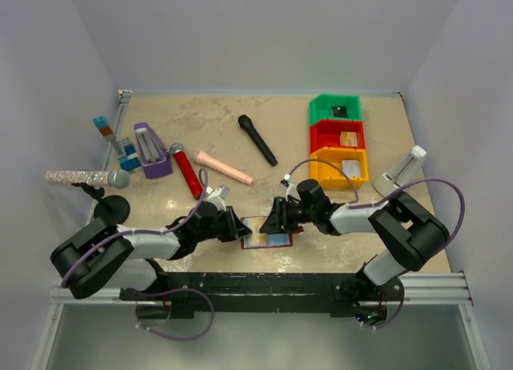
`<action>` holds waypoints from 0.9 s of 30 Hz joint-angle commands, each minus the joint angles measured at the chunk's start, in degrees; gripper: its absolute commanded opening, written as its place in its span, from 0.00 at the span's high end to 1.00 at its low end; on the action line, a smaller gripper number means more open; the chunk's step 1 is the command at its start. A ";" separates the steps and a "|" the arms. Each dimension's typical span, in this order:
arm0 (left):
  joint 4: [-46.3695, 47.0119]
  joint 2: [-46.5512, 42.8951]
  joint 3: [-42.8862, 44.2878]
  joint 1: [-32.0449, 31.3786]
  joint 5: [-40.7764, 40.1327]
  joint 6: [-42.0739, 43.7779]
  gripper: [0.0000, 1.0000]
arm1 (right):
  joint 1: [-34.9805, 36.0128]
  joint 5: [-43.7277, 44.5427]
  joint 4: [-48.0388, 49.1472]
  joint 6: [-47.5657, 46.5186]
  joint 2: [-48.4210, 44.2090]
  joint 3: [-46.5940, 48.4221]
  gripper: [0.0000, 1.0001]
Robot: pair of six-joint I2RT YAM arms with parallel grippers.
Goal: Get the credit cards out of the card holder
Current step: Remove the credit card from the card holder.
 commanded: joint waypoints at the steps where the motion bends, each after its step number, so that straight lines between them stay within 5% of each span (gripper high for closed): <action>1: -0.09 1.14 -1.35 -0.27 -0.93 -0.09 0.80 | -0.18 -1.35 2.62 0.39 0.79 1.34 0.55; 27: -7.29 -5.19 0.41 -0.10 -1.81 1.22 0.69 | -0.18 -3.11 6.93 2.50 3.34 0.99 0.55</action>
